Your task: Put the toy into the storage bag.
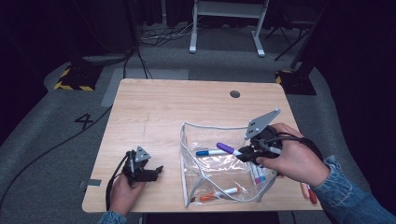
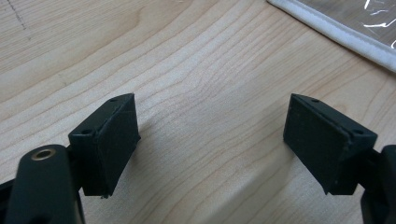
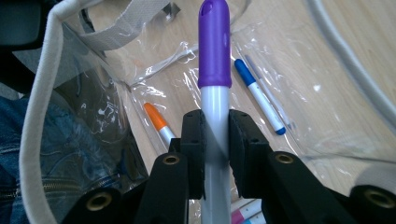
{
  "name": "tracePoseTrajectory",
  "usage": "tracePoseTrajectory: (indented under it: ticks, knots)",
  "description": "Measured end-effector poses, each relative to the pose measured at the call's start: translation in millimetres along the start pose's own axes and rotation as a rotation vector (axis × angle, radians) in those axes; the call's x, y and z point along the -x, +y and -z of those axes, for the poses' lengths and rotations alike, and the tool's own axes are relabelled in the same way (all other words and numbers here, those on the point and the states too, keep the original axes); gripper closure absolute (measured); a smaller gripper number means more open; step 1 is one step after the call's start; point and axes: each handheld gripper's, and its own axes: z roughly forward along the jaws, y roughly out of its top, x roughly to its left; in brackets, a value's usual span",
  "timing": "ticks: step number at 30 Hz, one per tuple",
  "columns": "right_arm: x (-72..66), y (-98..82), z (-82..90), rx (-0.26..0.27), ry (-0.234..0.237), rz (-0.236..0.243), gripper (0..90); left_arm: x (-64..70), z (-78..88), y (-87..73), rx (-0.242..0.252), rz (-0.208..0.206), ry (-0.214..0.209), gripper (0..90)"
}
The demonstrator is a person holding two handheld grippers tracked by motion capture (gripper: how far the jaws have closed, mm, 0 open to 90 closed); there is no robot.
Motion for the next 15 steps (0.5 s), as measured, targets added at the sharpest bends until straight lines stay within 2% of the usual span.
tracePoseTrajectory:
  ticks: [15]
  knots:
    - [-7.9,17.4,-57.5,-0.147,0.075,0.044,77.1,0.1,0.0,0.0,0.001,0.002,-0.001,18.4]
